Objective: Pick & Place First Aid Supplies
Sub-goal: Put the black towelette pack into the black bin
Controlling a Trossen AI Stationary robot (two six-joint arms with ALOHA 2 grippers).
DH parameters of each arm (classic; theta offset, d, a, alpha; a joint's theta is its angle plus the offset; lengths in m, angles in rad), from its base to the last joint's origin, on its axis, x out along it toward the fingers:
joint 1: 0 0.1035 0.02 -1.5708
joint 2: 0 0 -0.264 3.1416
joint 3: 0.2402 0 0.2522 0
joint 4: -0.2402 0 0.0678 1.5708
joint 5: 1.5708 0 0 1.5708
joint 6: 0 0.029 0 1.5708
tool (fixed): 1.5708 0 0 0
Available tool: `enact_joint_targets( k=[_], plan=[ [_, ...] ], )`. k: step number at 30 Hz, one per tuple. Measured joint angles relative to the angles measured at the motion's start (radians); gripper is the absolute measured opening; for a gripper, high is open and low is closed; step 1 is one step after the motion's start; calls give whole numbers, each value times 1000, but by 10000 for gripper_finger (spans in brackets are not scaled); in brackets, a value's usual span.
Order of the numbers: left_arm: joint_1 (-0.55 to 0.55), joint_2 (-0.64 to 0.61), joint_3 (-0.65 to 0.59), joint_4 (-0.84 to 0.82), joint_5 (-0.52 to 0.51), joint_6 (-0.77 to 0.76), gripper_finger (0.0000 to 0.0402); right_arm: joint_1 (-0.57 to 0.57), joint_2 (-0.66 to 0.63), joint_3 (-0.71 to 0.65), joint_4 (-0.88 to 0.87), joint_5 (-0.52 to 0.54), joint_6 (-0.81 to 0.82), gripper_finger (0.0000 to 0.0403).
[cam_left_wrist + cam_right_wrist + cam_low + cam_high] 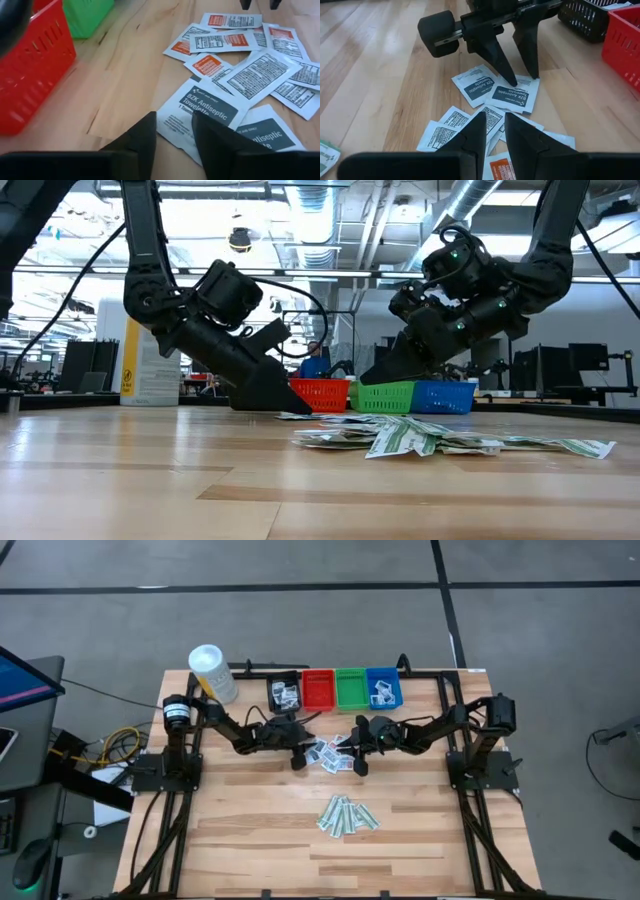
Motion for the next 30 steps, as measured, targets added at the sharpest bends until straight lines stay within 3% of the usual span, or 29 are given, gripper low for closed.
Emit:
enact_joint_targets(
  k=[9,18,30],
  plan=[
    [-1,1,-2,-5,28,-11,10,1,0,0,0,0,54,65],
    [-24,-47,-10,-52,13,-27,5,2,0,0,0,0,76,65],
    [-69,-299,-162,-168,-29,-65,6,2,0,0,1,0,78,65]
  ],
)
